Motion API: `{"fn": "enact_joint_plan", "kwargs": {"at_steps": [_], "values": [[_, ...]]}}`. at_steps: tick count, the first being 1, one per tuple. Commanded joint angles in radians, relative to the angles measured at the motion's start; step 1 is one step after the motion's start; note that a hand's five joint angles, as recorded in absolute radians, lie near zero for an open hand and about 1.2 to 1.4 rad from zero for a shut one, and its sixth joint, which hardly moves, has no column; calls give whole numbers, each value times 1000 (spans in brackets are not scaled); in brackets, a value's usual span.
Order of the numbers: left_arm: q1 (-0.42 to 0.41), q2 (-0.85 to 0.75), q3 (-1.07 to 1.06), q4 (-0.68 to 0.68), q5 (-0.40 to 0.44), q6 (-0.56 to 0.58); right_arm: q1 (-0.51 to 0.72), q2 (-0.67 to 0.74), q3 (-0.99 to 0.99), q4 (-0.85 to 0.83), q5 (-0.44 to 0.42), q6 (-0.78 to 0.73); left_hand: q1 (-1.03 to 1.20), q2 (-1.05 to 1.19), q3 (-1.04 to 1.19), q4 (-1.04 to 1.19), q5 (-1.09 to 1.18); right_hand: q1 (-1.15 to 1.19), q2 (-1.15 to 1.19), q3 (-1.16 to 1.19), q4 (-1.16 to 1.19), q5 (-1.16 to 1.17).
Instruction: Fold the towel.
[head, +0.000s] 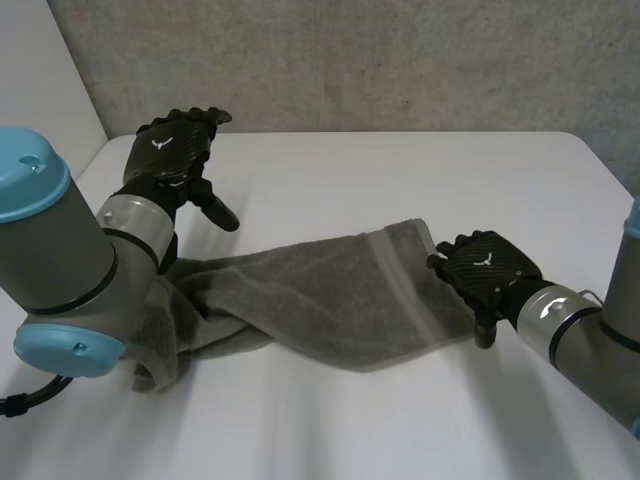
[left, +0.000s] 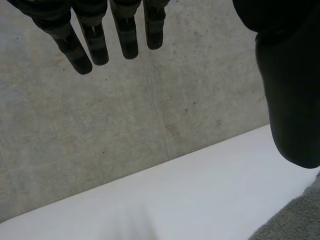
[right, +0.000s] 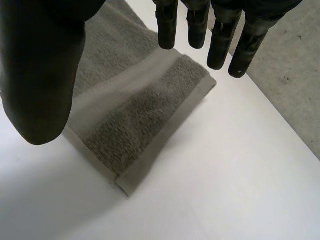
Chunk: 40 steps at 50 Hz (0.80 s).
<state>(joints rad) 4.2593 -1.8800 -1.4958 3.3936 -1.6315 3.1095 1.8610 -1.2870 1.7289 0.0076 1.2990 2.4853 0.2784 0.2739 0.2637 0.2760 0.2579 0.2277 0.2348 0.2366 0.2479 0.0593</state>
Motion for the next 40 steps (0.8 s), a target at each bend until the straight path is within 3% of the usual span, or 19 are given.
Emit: {"fn": "enact_joint_plan", "kwargs": {"at_steps": [1,12,22,40], "values": [[10,-2,0,-4,-1,0,-57,44,1,-12,-47,-39,94,98,108,96,-60,-46,-53,-55,-66,-52],[14,4,-14,-14,-1,0,-63,66,24,-104,-57,-36,258,263,273,260,104,-46,-53,-55,-66,-52],[13,12,-15,-36,-1,-2,-60,143,23,-143,-95,-39,202,207,217,205,48,1,-6,-8,-19,-5],[13,9,-18,-37,-1,-3,-62,209,1,-205,-89,-86,61,66,76,64,-93,139,132,130,119,133]]}}
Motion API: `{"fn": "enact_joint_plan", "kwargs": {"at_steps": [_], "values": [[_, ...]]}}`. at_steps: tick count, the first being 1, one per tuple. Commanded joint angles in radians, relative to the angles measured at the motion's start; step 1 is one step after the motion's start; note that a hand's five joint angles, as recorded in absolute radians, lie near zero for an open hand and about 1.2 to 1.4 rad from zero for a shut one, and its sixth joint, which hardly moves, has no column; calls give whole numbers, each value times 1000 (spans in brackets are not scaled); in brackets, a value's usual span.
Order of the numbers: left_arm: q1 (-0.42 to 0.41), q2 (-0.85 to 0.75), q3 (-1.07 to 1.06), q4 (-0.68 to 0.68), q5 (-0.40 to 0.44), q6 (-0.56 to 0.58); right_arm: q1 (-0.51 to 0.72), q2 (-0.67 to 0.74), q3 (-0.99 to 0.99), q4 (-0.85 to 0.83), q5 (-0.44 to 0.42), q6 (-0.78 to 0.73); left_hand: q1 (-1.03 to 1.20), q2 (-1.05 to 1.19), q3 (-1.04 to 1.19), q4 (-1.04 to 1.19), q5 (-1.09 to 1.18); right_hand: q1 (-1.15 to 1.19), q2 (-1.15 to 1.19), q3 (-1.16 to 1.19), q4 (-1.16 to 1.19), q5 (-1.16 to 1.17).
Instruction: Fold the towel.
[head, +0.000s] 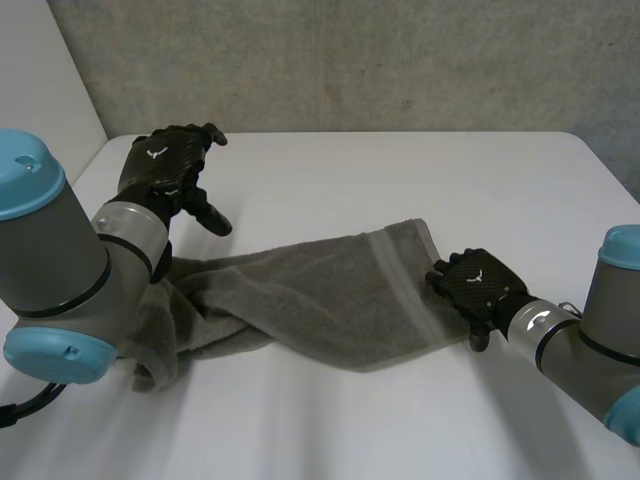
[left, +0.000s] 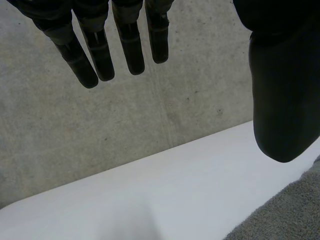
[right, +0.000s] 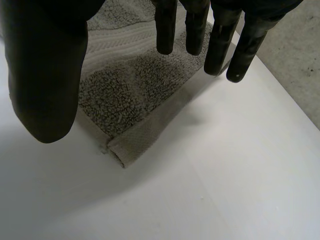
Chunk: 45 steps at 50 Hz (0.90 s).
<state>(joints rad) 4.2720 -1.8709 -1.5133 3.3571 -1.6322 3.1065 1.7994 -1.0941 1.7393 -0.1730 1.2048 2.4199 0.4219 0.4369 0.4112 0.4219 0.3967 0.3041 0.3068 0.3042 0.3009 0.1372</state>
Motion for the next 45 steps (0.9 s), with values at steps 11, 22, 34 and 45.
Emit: {"fn": "enact_joint_plan", "kwargs": {"at_steps": [11,22,34,45], "values": [[0,-1,-8,1,3,1,0,22,-15,-25,5,-21,15,0,25,15,-135,101,98,101,104,93],[2,-2,-8,1,2,0,2,28,-17,-25,2,-22,12,-3,23,12,-138,107,104,107,110,99],[2,-4,-8,1,2,0,8,59,-35,-25,9,-24,6,-9,17,6,-143,145,142,145,148,137],[2,-5,-8,1,2,0,9,85,-67,-36,12,-24,6,-9,17,6,-143,204,201,204,207,196]]}}
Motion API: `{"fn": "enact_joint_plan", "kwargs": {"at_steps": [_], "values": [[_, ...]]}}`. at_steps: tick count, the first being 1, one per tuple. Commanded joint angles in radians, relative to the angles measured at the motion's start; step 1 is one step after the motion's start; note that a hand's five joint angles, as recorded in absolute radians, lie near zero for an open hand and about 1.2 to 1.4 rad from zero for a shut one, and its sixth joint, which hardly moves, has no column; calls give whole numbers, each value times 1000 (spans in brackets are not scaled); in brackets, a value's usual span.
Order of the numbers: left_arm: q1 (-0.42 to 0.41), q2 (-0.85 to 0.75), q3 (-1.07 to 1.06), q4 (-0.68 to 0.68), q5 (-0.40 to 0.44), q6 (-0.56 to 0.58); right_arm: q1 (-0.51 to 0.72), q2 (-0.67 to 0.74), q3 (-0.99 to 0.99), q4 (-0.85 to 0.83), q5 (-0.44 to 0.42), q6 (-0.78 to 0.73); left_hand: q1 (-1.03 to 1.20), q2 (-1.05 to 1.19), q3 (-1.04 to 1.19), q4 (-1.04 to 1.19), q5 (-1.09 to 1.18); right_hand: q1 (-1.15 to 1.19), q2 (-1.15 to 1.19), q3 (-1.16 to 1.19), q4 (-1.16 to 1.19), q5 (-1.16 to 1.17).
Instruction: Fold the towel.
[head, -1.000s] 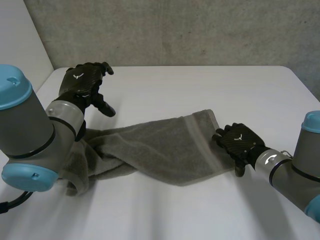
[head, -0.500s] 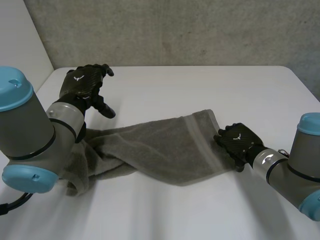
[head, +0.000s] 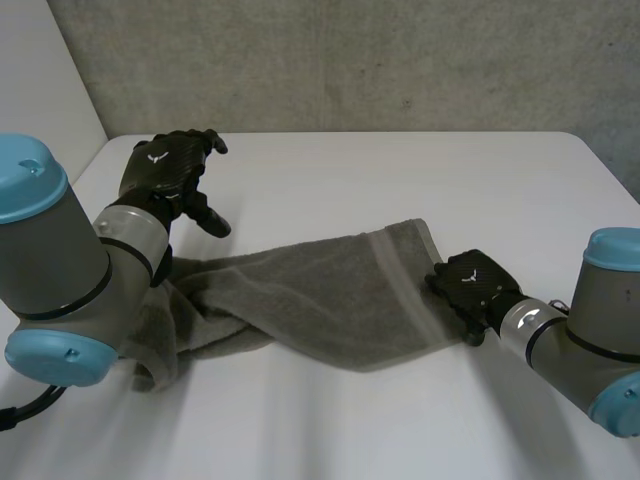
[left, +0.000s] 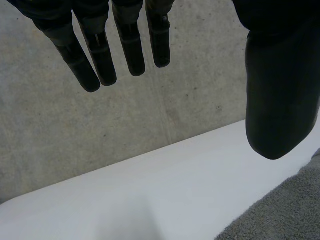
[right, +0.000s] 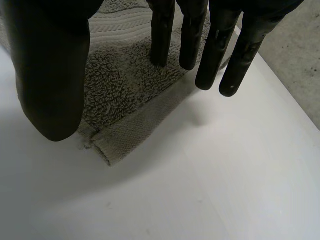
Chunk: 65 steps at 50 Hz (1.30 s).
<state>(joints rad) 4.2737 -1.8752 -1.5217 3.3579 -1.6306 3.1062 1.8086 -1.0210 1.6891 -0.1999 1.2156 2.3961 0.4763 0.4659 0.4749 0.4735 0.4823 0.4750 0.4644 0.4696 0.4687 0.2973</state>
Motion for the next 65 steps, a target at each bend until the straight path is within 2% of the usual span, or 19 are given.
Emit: {"fn": "enact_joint_plan", "kwargs": {"at_steps": [1,35,65], "values": [[0,-1,0,0,0,0,1,15,-20,-13,2,0,-49,-38,-47,-46,-229,41,52,47,48,45],[0,-5,-2,0,0,0,3,55,-78,-29,19,8,-51,-41,-50,-49,-232,168,178,173,174,171],[0,-7,-2,0,2,0,-11,-13,-31,46,-8,3,-60,-50,-59,-57,-241,42,52,47,48,45]]}}
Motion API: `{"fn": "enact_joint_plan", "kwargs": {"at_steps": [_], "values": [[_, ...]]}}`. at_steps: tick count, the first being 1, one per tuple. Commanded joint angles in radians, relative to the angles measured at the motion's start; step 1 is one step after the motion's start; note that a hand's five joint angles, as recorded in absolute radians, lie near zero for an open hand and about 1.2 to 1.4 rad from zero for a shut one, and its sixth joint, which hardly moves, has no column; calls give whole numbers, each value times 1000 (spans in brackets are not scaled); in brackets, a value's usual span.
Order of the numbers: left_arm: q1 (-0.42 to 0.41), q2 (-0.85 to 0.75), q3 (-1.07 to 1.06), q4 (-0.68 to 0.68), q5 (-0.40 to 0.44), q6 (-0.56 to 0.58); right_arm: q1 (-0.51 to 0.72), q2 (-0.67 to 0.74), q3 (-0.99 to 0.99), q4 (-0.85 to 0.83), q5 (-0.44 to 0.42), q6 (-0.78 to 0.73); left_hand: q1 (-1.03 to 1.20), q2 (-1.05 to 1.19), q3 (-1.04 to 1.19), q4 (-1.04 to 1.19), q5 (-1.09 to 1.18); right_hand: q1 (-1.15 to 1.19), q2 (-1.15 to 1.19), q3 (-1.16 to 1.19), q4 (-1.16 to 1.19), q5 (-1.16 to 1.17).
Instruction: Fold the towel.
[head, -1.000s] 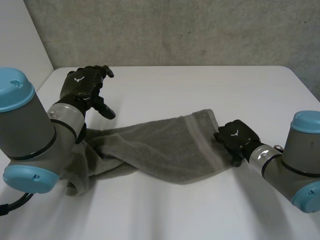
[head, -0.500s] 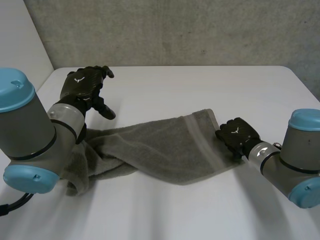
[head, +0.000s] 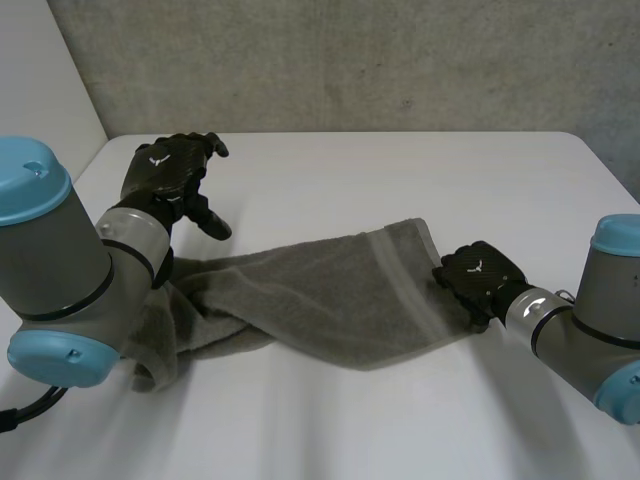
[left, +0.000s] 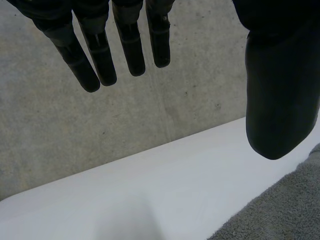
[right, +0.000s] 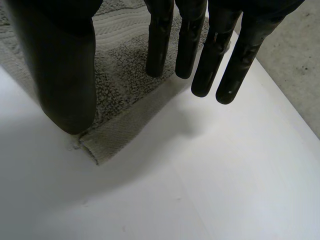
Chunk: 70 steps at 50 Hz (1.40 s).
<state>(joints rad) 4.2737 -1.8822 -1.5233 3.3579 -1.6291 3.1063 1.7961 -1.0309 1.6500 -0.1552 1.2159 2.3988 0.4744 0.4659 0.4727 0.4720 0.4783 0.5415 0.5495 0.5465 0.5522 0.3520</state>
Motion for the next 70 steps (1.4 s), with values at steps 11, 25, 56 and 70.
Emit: {"fn": "enact_joint_plan", "kwargs": {"at_steps": [11,25,56,70], "values": [[0,0,0,0,0,0,9,8,-6,-1,-18,-1,-61,-53,-60,-59,-240,-31,-39,-36,-41,-16],[0,-2,-1,0,0,0,17,51,-38,-18,1,-1,-61,-53,-60,-59,-240,98,90,93,88,113],[0,-2,-3,0,0,2,5,3,-38,-50,11,115,-64,-56,-62,-62,-243,855,847,850,844,870],[-5,20,11,-31,2,9,-44,-167,-61,-61,54,333,-99,-91,-98,-97,-278,855,847,850,844,870]]}}
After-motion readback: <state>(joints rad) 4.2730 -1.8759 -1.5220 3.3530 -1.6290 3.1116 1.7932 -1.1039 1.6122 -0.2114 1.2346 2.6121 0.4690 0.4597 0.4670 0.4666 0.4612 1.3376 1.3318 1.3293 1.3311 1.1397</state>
